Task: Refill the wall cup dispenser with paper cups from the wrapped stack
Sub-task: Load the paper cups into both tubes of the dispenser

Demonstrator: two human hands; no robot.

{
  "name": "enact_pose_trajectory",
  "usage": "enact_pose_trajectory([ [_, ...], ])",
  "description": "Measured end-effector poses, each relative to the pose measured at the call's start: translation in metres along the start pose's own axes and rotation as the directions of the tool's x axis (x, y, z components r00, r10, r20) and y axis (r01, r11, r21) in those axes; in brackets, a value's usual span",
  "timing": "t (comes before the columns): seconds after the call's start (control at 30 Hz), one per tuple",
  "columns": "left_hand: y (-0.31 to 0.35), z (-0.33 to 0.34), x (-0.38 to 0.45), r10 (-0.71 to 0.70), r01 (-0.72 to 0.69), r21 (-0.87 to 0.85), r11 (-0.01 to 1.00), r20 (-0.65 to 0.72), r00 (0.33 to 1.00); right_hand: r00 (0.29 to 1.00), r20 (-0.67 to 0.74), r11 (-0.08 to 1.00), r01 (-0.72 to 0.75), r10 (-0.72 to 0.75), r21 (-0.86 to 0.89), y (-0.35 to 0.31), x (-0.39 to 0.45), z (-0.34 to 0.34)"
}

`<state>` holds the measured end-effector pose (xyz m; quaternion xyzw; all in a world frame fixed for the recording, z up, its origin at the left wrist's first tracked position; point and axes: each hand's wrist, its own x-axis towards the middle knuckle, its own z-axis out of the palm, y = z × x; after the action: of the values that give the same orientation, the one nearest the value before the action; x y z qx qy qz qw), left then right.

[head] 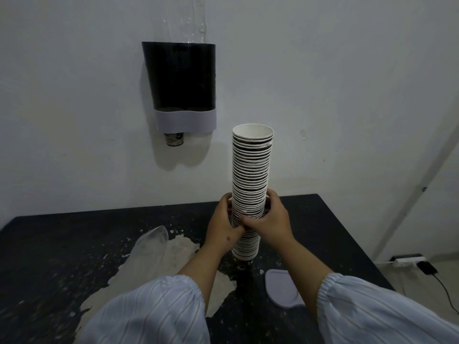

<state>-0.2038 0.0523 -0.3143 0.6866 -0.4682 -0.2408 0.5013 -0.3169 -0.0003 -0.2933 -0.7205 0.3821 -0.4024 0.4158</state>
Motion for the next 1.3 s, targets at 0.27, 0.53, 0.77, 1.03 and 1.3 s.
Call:
enact_pose_trajectory([
  [0.27,-0.002,-0.001,0.0,0.028,-0.028,-0.017,0.999,-0.002,1.0,1.0,-0.008,1.0,0.011,-0.01,0.005,0.001,0.0,0.0],
  [0.53,0.001,0.0,0.0,0.06,-0.06,-0.021,0.998,0.009,0.998,0.999,-0.043,0.999,0.029,-0.027,0.039,-0.004,0.004,-0.001],
  [0.77,0.01,-0.005,0.005,0.074,-0.072,-0.069,0.995,0.026,0.997,0.998,-0.043,0.996,0.05,-0.047,0.07,-0.009,0.004,-0.006],
  [1.03,0.03,-0.019,0.017,0.127,-0.127,-0.003,0.992,-0.013,0.992,0.993,-0.064,0.992,0.103,-0.099,0.07,-0.026,0.015,-0.01],
  [1.3,0.061,-0.039,0.031,0.191,-0.19,0.01,0.982,-0.028,0.981,0.982,-0.078,0.983,0.174,-0.169,0.062,-0.05,0.035,-0.015],
])
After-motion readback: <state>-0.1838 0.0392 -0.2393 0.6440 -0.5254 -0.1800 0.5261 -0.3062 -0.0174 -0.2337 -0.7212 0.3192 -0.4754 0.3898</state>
